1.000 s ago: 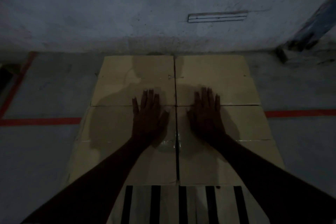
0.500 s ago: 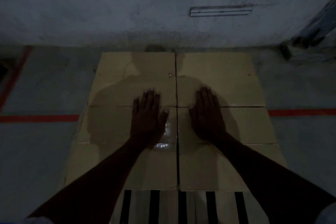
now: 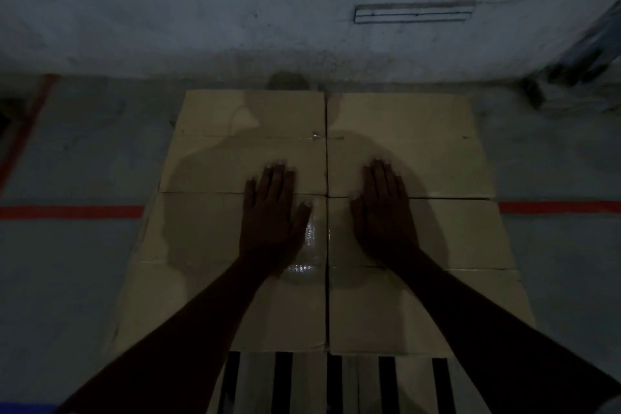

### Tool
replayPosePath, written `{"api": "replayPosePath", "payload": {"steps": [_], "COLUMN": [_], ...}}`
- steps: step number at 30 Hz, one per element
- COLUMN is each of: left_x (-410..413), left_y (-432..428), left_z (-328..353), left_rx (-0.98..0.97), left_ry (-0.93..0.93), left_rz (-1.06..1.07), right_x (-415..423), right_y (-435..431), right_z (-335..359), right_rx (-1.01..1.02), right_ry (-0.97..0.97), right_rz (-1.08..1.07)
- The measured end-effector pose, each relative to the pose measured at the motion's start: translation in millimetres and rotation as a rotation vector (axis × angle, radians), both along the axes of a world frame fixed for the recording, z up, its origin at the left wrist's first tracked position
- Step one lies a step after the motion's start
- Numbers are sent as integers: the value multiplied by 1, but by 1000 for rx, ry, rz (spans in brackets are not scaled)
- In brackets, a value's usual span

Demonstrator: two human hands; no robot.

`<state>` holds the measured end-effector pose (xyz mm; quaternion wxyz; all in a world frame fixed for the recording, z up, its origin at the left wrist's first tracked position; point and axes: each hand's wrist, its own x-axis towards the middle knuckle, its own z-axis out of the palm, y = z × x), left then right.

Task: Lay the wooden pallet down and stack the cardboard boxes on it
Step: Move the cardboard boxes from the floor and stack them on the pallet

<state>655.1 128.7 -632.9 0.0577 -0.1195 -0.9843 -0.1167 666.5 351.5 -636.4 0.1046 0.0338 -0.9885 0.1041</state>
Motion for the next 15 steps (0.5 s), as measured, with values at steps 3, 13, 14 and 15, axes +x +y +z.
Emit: {"api": "replayPosePath", "payload": {"steps": [3,13,14,15], "left_x": [2,0,1,1], "left_y": [0,-2,-3,-3], "left_z": [0,-1,-2,-3], "left_rx": [5,-14,-10,0], "left_ry": [7,-24,-22,-20], "left_rz": [2,-16,-23,-28], "right_x": [2,0,0,2], "right_y": [1,1,1,1], "right_z": [-2,2,3,3], "right_rx": [12,8,12,24], "right_ry": [-6,-113,-130,-142], "right_rz": [-1,-9,-8,4]}}
